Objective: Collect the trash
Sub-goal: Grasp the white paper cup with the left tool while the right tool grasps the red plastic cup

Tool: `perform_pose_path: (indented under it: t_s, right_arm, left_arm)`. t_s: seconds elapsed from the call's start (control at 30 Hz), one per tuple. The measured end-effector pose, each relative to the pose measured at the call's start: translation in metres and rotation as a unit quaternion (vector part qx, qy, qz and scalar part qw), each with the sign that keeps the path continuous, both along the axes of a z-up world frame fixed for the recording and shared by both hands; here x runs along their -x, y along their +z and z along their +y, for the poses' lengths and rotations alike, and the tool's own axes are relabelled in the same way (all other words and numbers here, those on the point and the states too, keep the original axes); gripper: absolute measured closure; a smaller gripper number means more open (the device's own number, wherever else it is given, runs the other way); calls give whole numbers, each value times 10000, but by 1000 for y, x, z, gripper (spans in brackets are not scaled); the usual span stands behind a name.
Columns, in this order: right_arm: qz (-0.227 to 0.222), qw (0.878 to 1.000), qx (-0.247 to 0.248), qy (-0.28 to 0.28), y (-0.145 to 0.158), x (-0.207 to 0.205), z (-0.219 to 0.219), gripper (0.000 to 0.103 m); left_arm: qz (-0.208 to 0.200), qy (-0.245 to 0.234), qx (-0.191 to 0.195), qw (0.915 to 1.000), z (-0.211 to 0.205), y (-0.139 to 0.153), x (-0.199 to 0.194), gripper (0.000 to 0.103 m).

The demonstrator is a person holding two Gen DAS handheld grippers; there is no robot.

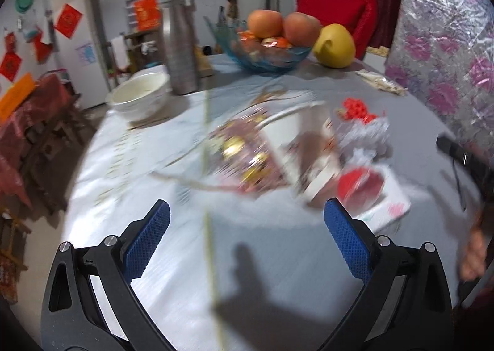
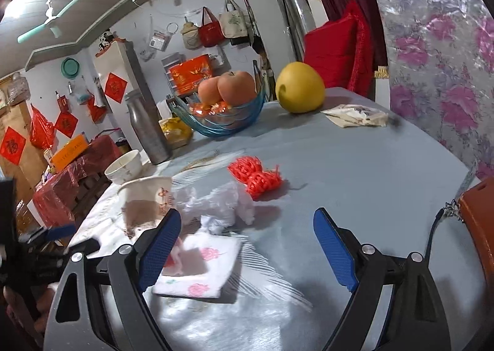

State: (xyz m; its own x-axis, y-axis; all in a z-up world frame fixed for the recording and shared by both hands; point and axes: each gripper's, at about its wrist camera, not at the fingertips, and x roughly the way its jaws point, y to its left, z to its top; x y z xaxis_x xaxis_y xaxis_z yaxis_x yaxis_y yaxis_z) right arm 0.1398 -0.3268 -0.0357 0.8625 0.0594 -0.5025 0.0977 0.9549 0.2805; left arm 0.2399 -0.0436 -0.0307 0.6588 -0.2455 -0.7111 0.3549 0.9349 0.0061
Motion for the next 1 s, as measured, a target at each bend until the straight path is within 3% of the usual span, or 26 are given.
perform_pose_path:
  t_s: [0.17,0.43,0.47,0.57,0.7,1.0]
  right_arm:
    - [93,9998,-168,102,-7,-6,-5,17]
    - [113,9976,-640,255,-14,-11,-15,17]
    - [114,9975,-646,275,-14,-11,-15,17]
    - [82,9971,-691,294,-13,-11,-15,17]
    - [60,9970,-692,332,-13,-11,-14,17]
    - [7,9983,-423,410,-8,-9,-4,17]
  left_arm:
    - [241,-201,225,9993,-39,0,-39,7]
    - [391,-122,-345,9986,-87,-19,-74,7]
    - [427,-97,-352,9984,-85,-23,-76,8]
    - [261,33,-411,9988,-73,-28,-75,33]
    - [132,99,133,9998,-33,-17,-62,33]
    - [-201,833,469,9952,56,-8,-22,33]
